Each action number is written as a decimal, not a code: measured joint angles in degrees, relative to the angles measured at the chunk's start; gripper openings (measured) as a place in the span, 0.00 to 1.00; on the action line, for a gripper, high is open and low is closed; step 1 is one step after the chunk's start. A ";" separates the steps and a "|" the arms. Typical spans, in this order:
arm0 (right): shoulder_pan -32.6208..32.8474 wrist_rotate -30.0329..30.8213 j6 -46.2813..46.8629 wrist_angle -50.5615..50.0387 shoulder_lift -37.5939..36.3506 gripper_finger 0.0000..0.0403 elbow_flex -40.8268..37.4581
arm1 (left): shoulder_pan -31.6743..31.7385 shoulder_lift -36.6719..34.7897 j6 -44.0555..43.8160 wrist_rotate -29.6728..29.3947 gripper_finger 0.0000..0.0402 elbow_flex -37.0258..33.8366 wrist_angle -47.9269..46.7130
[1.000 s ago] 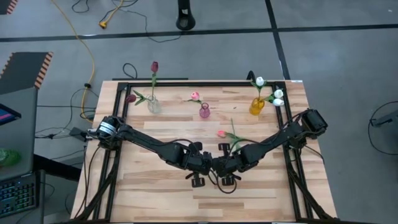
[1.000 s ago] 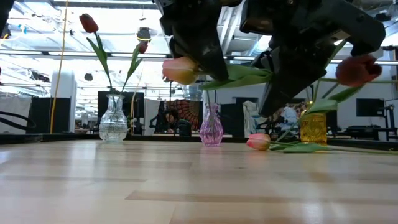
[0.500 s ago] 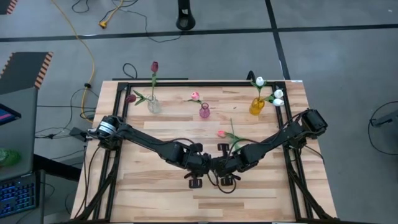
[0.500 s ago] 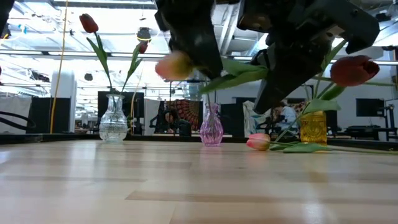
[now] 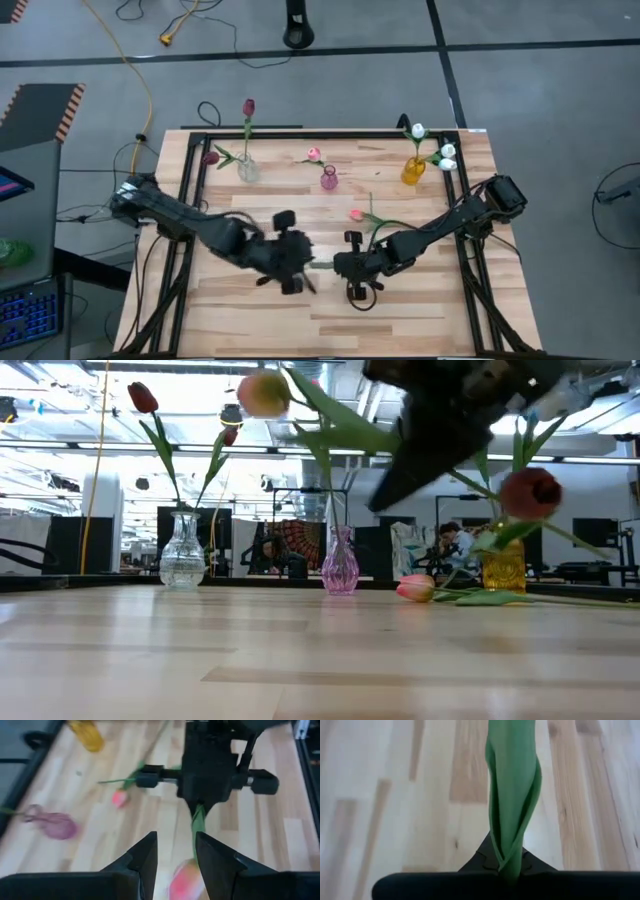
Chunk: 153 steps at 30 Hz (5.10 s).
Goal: Sort flowers into vase by color
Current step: Put the bottom pink flower into the purple vase
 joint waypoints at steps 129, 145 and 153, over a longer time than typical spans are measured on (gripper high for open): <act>-6.96 0.06 -18.91 92.25 -3.80 0.13 -20.87 | 4.07 -2.88 16.84 -6.13 0.00 -31.17 61.27; -5.21 0.02 -18.92 63.13 -16.90 0.40 -20.87 | 2.49 -3.02 15.89 -9.18 0.00 -31.17 58.77; -3.88 0.00 -18.94 56.86 -21.97 0.41 -20.87 | 2.49 -3.04 15.91 -9.16 0.00 -31.17 58.80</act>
